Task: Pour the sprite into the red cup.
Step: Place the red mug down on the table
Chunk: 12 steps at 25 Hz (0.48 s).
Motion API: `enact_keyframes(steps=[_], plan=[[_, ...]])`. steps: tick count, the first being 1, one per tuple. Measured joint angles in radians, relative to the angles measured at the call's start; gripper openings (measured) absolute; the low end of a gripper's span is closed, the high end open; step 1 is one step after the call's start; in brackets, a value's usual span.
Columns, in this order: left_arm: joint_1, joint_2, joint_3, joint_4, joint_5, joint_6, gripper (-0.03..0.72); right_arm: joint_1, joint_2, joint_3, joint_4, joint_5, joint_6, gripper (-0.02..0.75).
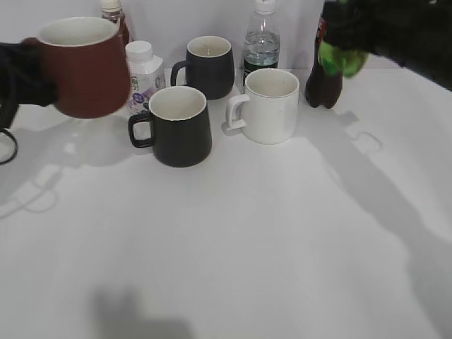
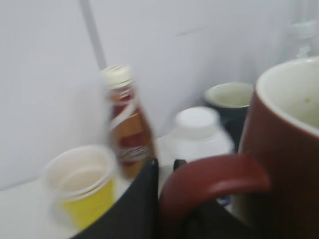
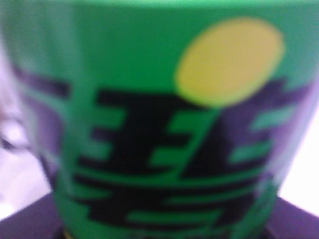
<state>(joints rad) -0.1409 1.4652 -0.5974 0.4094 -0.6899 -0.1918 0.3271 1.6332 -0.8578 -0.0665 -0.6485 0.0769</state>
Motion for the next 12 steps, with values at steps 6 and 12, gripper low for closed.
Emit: enact_keyframes(steps=[6, 12], plan=[[0.103, 0.006, 0.000, -0.029, 0.039, 0.000, 0.061, 0.000, 0.000, 0.050, 0.140, 0.080, -0.114, 0.393], [0.142, 0.125, 0.000, -0.065, -0.001, 0.000, 0.061, 0.000, 0.016, 0.121, 0.299, 0.057, -0.236, 0.393]])
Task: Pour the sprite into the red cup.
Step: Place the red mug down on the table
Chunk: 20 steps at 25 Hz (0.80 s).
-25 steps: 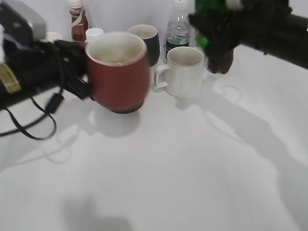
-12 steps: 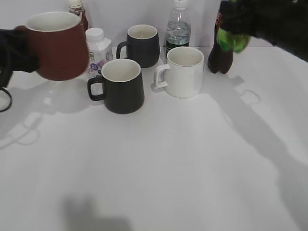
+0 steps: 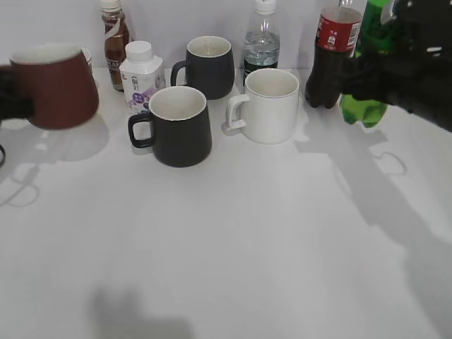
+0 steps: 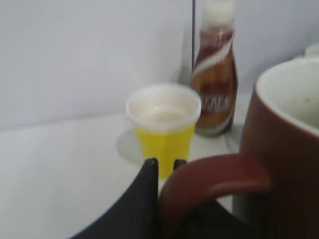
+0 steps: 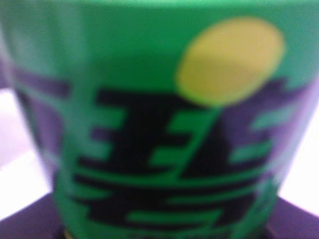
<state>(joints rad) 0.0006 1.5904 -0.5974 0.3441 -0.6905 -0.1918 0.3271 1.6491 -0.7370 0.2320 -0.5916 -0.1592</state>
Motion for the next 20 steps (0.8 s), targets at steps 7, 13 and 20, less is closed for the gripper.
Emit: enact_keyframes(steps=[7, 13, 20], plan=[[0.000, 0.182, 0.000, -0.022, -0.206, 0.080, 0.061, 0.000, 0.083, 0.006, 0.007, -0.053, -0.010, 0.393], [0.000, 0.308, -0.003, -0.100, -0.365, 0.170, 0.061, 0.000, 0.091, 0.006, 0.008, -0.089, -0.011, 0.393], [0.000, 0.407, -0.066, -0.092, -0.410, 0.183, 0.061, 0.000, 0.091, 0.006, 0.008, -0.099, -0.012, 0.393]])
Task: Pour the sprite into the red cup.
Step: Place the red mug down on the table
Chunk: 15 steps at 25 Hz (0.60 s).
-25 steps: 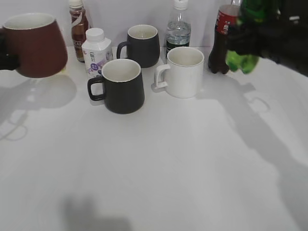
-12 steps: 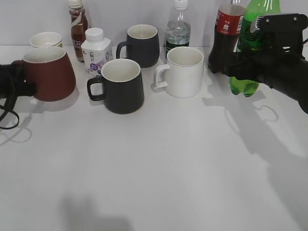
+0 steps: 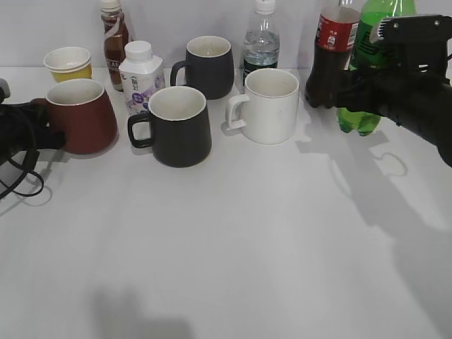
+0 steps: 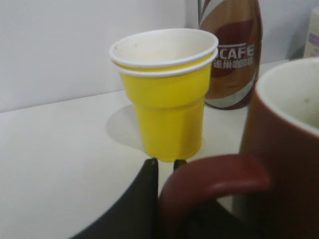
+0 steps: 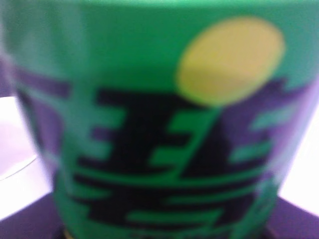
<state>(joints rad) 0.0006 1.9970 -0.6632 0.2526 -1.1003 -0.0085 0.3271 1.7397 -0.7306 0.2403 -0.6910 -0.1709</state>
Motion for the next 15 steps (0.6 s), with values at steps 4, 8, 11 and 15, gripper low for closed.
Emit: enact_keyframes(steps=[4, 8, 11, 15], plan=[[0.000, 0.022, -0.023, 0.001, -0.001, 0.001, 0.061, 0.000, 0.000, 0.000, -0.002, -0.002, 0.000, 0.393], [0.000, 0.031, -0.025, 0.001, -0.001, -0.001, 0.064, 0.000, 0.000, 0.000, -0.003, -0.002, -0.001, 0.393], [0.000, 0.031, -0.025, 0.006, -0.021, -0.008, 0.119, 0.000, 0.000, 0.000, -0.003, -0.002, -0.001, 0.393], [0.000, 0.031, -0.029, 0.014, -0.018, -0.015, 0.274, 0.000, 0.000, 0.000, -0.015, -0.003, -0.001, 0.393]])
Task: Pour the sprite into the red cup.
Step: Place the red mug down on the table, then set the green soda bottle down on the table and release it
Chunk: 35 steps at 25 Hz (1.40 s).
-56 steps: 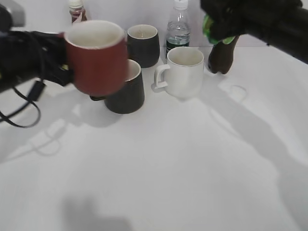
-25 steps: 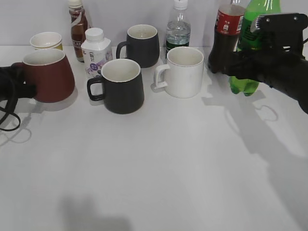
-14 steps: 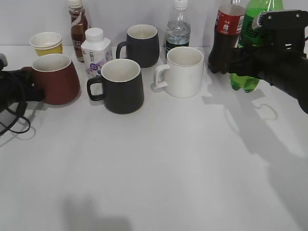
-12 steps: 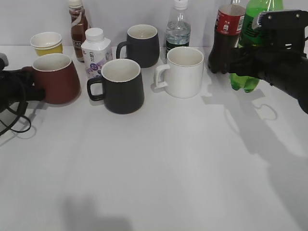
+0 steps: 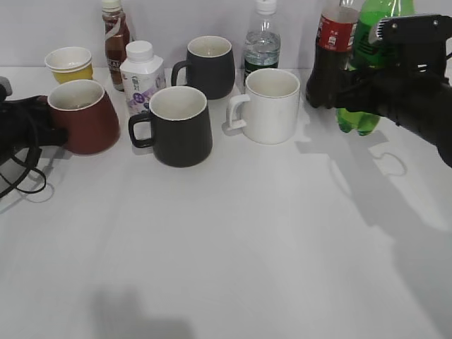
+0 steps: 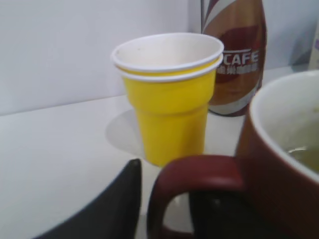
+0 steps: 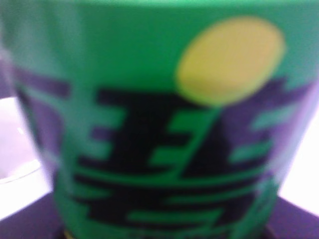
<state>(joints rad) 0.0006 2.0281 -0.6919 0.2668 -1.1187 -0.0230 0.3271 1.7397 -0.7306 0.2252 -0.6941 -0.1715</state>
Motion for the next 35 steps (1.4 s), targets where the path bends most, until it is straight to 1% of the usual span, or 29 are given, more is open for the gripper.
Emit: enact_keyframes(steps=[1, 3, 6, 10, 17, 23, 24, 27, 28, 29, 31, 35], plan=[[0.000, 0.000, -0.002, 0.008, 0.006, -0.002, 0.298, 0.000, 0.000, 0.000, -0.009, 0.000, 0.000, 0.393], [0.001, -0.001, -0.005, 0.031, 0.018, -0.005, 0.319, 0.000, 0.004, 0.000, -0.039, -0.017, 0.000, 0.393], [-0.007, -0.004, 0.002, 0.046, 0.038, -0.005, 0.331, 0.000, 0.023, 0.000, -0.058, -0.046, 0.000, 0.393], [-0.018, -0.051, 0.044, 0.044, 0.048, -0.005, 0.333, 0.000, 0.071, 0.000, -0.060, -0.066, 0.001, 0.393], [-0.019, -0.143, 0.146, -0.001, 0.050, -0.005, 0.334, 0.000, 0.152, 0.000, -0.061, -0.161, 0.007, 0.393], [-0.019, -0.231, 0.254, -0.051, 0.050, -0.008, 0.334, 0.000, 0.155, 0.000, -0.061, -0.177, 0.055, 0.393], [-0.019, -0.246, 0.269, -0.055, 0.050, -0.013, 0.334, 0.000, 0.155, 0.003, -0.062, -0.178, 0.064, 0.410], [-0.019, -0.307, 0.321, -0.061, 0.057, -0.056, 0.334, 0.000, 0.155, 0.013, -0.063, -0.175, 0.078, 0.552], [-0.019, -0.326, 0.332, -0.061, 0.069, -0.078, 0.334, 0.000, 0.155, 0.014, -0.063, -0.173, 0.079, 0.593], [-0.021, -0.350, 0.343, -0.061, 0.104, -0.098, 0.334, 0.000, 0.155, 0.014, -0.066, -0.170, 0.079, 0.615], [-0.029, -0.404, 0.347, -0.062, 0.195, -0.134, 0.334, 0.000, 0.151, 0.014, -0.066, -0.139, 0.081, 0.638], [-0.071, -0.521, 0.348, -0.064, 0.408, -0.195, 0.334, 0.000, 0.120, 0.033, -0.063, -0.066, 0.087, 0.641]])
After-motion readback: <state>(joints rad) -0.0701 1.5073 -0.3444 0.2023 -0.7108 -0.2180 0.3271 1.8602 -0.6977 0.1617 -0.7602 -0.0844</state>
